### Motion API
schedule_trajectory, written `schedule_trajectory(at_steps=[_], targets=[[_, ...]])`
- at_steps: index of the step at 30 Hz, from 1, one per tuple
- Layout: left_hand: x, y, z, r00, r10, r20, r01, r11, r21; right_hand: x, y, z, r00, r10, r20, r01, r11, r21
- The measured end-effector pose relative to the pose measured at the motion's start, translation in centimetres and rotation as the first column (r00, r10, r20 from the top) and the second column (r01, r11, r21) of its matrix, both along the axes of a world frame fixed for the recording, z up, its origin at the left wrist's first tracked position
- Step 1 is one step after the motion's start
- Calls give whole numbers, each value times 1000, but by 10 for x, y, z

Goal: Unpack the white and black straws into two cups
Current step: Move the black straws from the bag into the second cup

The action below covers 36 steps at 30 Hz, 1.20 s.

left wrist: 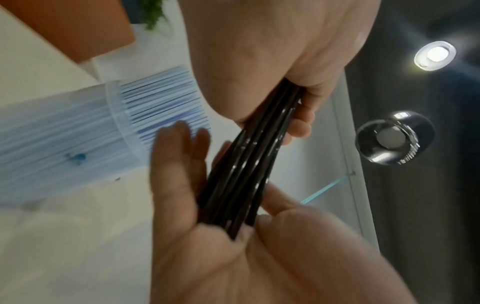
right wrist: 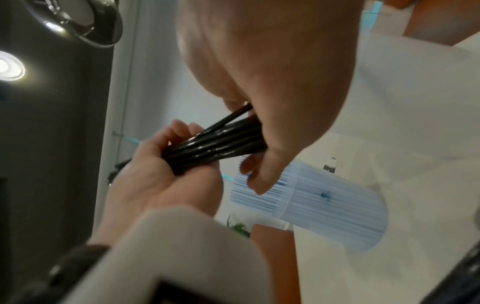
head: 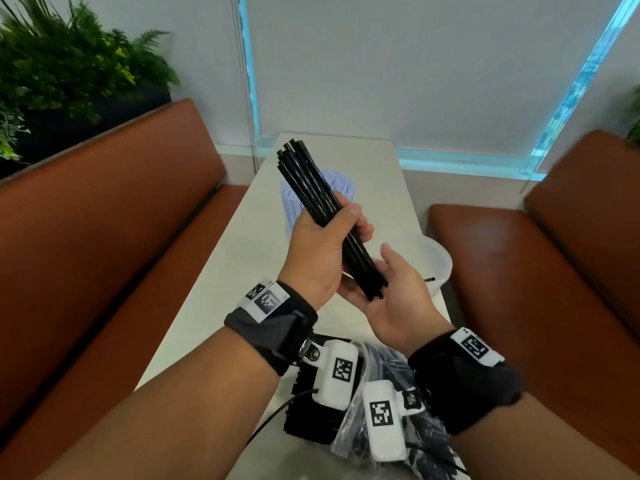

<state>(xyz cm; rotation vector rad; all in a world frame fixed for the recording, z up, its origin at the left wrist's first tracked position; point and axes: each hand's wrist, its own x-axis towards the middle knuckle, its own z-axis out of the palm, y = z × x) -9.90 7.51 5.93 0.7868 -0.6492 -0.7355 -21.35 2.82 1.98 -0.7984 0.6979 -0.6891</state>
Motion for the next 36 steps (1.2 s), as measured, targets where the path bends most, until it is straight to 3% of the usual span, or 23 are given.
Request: schedule_trajectory(at_steps=[2, 4, 6, 7, 11, 14, 18, 21, 24, 26, 31, 36], targets=[[2, -1, -4, 1000, -12, -8, 12, 1000, 15, -4, 0, -5, 991, -41, -126, -5, 939, -344], [5, -1, -6, 1000, -10, -21, 11, 1000, 25, -9, -1, -8, 964, -55, -260, -137, 734, -666], [1, -1, -10, 1000, -17, 5, 17, 999, 45, -8, -1, -11, 881, -28, -472, -383, 543, -747], [-1, 0, -12, 1000, -25, 19, 24, 998, 55, -6, 0, -11, 833, -63, -550, -447, 510, -735], [7, 1, -4, 998, -54, -25, 55, 998, 42, -7, -2, -18, 727, -242, -643, -484, 485, -729], [14, 2, 3, 998, -53, 37, 51, 997, 50, -12, -4, -26, 659, -310, -686, -566, 397, -723], [30, 1, 8, 983, 158, 90, -163, 985, 54, -21, -20, -34, 527, -471, -708, -658, 302, -690], [47, 2, 13, 944, 306, 125, -312, 950, 28, -27, -38, -40, 395, -568, -723, -666, 365, -650], [47, 1, 18, 905, 375, 201, -376, 926, -30, -28, -53, -42, 255, -517, -817, -709, 474, -522], [46, -1, 20, 886, 404, 226, -399, 914, -68, -29, -57, -44, 273, -520, -809, -729, 437, -527], [44, -16, 25, 868, 452, 204, -439, 892, -110, -29, -37, -55, 406, -478, -779, -751, 311, -582], [20, -39, 2, 865, 350, 359, -372, 928, -9, -25, -27, -59, 526, -369, -766, -729, 268, -630]])
